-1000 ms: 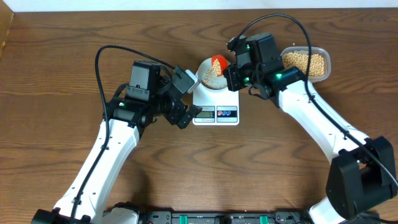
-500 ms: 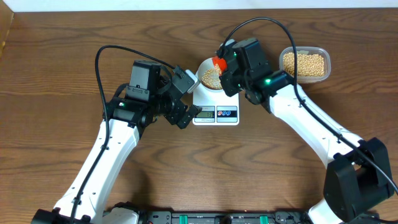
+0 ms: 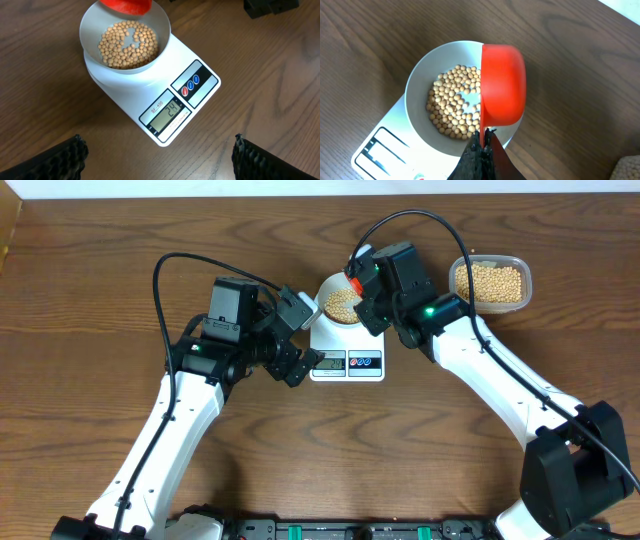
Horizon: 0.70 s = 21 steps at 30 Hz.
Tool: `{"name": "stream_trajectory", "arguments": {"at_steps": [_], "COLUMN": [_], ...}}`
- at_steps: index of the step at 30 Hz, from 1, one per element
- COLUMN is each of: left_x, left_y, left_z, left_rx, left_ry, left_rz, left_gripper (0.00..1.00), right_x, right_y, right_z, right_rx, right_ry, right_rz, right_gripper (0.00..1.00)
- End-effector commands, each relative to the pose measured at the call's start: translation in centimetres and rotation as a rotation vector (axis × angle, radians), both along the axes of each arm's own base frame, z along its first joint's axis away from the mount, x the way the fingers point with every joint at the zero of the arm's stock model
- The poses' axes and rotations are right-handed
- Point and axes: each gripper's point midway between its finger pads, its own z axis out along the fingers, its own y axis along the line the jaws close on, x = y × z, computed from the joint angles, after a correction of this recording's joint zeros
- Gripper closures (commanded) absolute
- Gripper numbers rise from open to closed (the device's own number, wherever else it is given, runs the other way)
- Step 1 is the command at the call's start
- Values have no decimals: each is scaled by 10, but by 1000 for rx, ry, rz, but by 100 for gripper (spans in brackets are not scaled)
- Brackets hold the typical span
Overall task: Scoop item into bowl and weigh 50g on scale
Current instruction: 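Tilt the red scoop to pour soybeans into the white bowl, then move the empty red scoop back over the soybean tub and dip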
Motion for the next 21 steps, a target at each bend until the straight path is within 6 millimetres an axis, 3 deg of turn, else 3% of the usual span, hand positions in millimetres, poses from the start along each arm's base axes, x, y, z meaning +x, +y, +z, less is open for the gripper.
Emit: {"name": "stream_trajectory", "arguments": {"at_steps": [1, 11, 14, 17, 21], "left_x": [-2, -2, -2, -2, -2], "left_y": [-1, -1, -1, -1, -1], "left_z": [-3, -3, -3, -3, -3], "left_rx": [1, 1, 1, 1, 1], "left_ry": [3, 3, 3, 3, 3], "left_rz": [-11, -11, -11, -11, -11], "left_gripper": [5, 5, 5, 5, 5], "right_x": [-1, 0, -4, -7, 1], "right_y": [-1, 5, 10, 1, -33], "right_z": [9, 20, 38, 67, 95], "right_rx": [-16, 78, 158, 212, 201], "right_ry": [-35, -19, -20, -58, -139], "right_rz": [20, -35, -37, -72, -227], "right_gripper": [99, 99, 99, 99, 99]}}
